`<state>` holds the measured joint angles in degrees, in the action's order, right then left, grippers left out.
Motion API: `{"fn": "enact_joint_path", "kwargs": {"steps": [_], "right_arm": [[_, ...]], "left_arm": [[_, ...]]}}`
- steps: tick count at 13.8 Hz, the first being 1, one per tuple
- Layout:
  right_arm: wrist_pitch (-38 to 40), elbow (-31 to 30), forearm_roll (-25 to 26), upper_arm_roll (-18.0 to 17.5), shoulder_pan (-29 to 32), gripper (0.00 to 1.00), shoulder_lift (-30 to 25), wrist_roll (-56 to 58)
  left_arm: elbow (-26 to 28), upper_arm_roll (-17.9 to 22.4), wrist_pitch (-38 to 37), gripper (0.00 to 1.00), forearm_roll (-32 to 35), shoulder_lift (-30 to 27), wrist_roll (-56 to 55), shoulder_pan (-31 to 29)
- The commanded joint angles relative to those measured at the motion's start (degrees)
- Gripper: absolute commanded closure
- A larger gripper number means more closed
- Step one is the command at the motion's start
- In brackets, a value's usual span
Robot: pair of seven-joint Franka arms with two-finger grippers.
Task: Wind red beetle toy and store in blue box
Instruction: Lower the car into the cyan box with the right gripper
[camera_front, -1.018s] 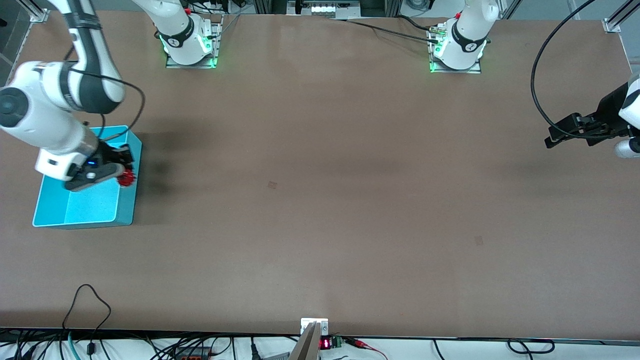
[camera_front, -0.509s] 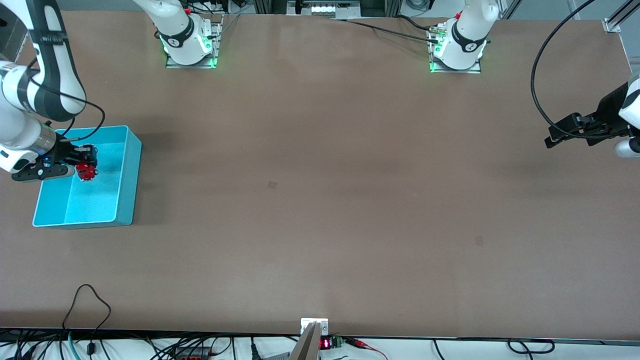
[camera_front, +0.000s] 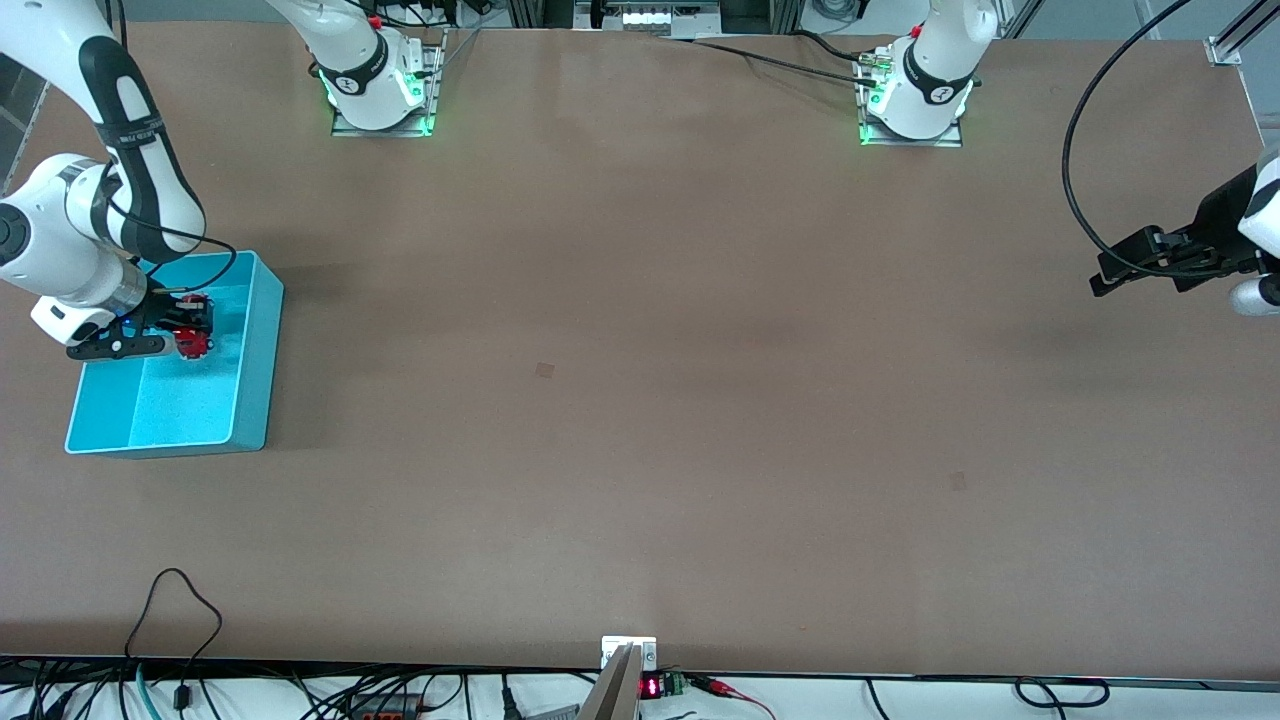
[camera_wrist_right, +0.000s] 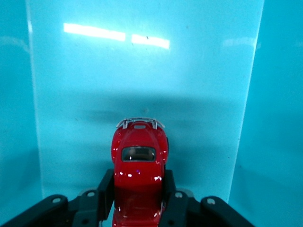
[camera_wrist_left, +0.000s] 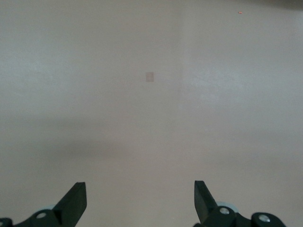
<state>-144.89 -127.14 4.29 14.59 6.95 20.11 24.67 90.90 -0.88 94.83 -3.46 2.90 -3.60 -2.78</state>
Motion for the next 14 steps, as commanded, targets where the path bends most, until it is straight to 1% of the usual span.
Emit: {"fn": "enact_joint_path", "kwargs": {"steps": [1, 2, 4, 5, 7, 8, 9, 12, 13, 14], "right_arm": [[-2.24, -0.74, -0.07, -0.44, 1.4, 0.94, 1.85, 1.0], [-2.33, -0.74, -0.07, -0.44, 1.4, 0.93, 2.3, 1.0], [-2.42, -0.74, -0.07, -0.44, 1.4, 0.76, 2.91, 1.0], [-2.33, -0.74, -0.07, -0.44, 1.4, 0.72, 2.91, 1.0], [-1.89, -0.74, -0.07, -0.53, 1.32, 0.33, 2.74, 1.0], [-1.8, -0.74, -0.07, -0.53, 1.31, 0.06, 2.57, 1.0], [-1.8, -0.65, -0.07, -0.53, 1.4, 0.0, 2.13, 1.34], [-1.63, 0.05, 0.01, -0.7, 1.14, 0.0, -0.41, 1.96], [0.12, 0.75, 0.01, -0.88, 0.88, 0.0, -1.64, 1.88], [4.4, 3.1, 0.01, -2.01, 0.88, 0.0, -2.7, 1.87]], "left_arm": [[-0.2, -0.08, 0.09, 0.0, 1.08, -0.09, 0.35, -0.03], [-0.11, -0.08, 1.14, 0.0, 1.08, 0.0, 0.35, -0.03], [0.06, 0.0, 1.24, 0.0, 1.0, 0.09, 0.35, -0.64], [0.06, 0.0, 1.32, 0.0, 0.91, 0.17, 0.35, -0.82], [-0.11, -0.17, 1.32, 0.0, 1.08, 0.09, 0.44, -0.65], [-0.2, -0.17, 1.32, 0.0, 1.08, 0.09, 0.53, -0.39], [-0.29, -0.17, 1.32, 0.0, 1.17, 0.09, 0.53, -0.21], [-0.2, -0.26, 1.15, 0.0, 1.17, -0.09, 0.53, -0.21], [-0.11, -0.26, 0.63, 0.0, 1.17, -0.35, 0.53, -0.21], [-0.03, -0.35, 0.45, 0.0, 1.17, -0.53, 0.53, -0.21]]}}
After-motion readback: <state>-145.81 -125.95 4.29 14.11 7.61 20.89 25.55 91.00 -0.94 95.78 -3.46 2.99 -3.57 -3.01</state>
